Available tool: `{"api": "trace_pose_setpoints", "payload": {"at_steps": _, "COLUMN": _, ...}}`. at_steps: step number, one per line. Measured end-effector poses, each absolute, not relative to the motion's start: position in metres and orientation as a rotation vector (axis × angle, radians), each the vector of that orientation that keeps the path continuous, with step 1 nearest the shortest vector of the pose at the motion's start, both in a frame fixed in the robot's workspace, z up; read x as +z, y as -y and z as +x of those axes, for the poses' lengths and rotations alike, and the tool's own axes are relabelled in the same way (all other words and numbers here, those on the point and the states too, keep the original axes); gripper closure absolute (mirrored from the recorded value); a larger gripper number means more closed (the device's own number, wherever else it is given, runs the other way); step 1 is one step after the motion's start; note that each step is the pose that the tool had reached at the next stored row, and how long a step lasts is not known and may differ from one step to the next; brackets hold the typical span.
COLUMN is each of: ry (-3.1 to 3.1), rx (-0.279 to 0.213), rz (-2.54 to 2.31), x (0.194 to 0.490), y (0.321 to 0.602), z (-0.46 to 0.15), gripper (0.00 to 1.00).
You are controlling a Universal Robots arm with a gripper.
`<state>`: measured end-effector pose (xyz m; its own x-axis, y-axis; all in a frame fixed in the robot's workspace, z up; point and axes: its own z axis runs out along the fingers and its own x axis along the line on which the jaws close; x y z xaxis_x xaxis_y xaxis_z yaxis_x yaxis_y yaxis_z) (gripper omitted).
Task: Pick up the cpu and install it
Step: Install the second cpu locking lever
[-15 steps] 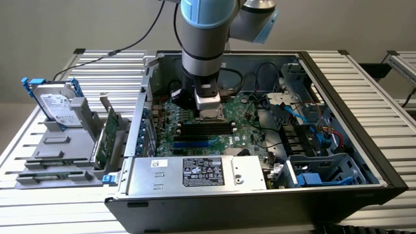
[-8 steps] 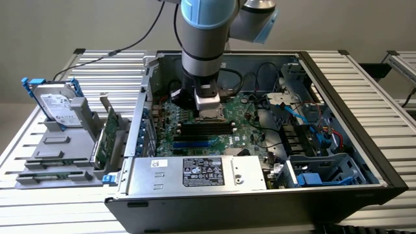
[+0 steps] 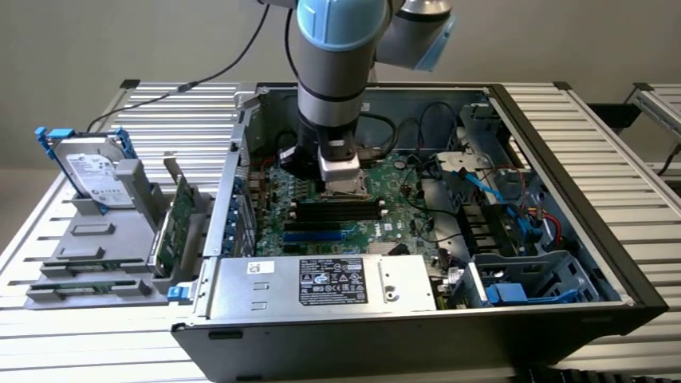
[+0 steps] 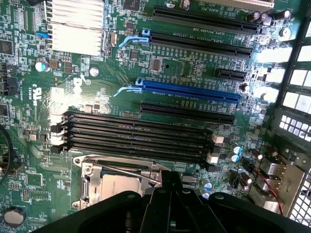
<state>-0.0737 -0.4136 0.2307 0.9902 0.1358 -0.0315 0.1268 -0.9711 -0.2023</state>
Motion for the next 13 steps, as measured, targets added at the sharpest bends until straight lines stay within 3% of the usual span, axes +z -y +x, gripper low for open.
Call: {"api": "trace_pose_setpoints", "payload": {"at_steps": 13, "ry": 0.195, "rx": 0.066, "rz": -2.926, "x": 0.2240, "y": 0.4113, "z": -0.0740, "gripper": 0.89}}
